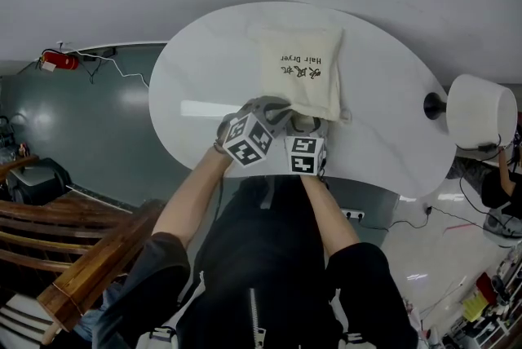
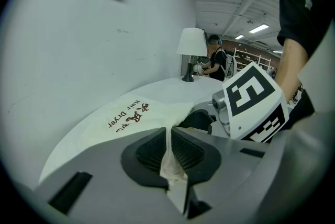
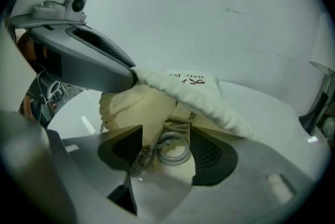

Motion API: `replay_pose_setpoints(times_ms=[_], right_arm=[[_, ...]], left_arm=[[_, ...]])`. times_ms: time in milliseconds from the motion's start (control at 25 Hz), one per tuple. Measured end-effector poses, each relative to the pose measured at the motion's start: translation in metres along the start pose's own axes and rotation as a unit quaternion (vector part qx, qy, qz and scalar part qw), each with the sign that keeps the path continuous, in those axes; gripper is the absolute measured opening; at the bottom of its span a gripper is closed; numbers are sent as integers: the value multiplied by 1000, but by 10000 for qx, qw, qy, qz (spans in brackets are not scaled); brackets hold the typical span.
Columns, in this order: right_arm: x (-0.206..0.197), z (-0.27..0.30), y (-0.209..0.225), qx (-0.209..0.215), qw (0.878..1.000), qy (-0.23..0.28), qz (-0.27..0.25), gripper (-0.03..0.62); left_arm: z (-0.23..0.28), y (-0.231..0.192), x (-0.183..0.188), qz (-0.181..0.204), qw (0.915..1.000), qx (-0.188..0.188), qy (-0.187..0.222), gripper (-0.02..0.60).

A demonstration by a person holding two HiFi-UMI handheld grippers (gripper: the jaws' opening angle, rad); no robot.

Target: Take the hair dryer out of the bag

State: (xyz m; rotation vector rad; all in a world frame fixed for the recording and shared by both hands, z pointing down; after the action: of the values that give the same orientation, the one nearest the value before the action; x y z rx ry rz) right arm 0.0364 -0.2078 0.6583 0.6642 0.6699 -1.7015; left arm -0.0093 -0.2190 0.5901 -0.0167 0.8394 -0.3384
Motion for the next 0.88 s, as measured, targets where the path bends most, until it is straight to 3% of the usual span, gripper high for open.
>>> replay_pose_setpoints(times_ms=[240,600,880], right_arm=[[-1,9,-1,-12,9998,-172,125,295],[-9,20,7,130,9950,-497,861,299],[-11,16,16,203,9931,-560,1011,239]], left_arm=[[0,1,-1,2,10000,-6,-16,35],[0,-1,-4,-34,10000,-12,-34,35],[1,3,-4,-8,10000,-10,-44,35]])
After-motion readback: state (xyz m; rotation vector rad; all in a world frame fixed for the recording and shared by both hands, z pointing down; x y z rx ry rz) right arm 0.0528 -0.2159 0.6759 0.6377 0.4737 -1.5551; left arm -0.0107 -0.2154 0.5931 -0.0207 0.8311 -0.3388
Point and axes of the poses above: the fingertips, and each gripper's own axes: z forward along the fingers, y to its right, x out of its top, the point moved 3 cm from there along -z, backward along the fingers, and after that the axes turned 12 degrees about -x, right-handed, at the moved point
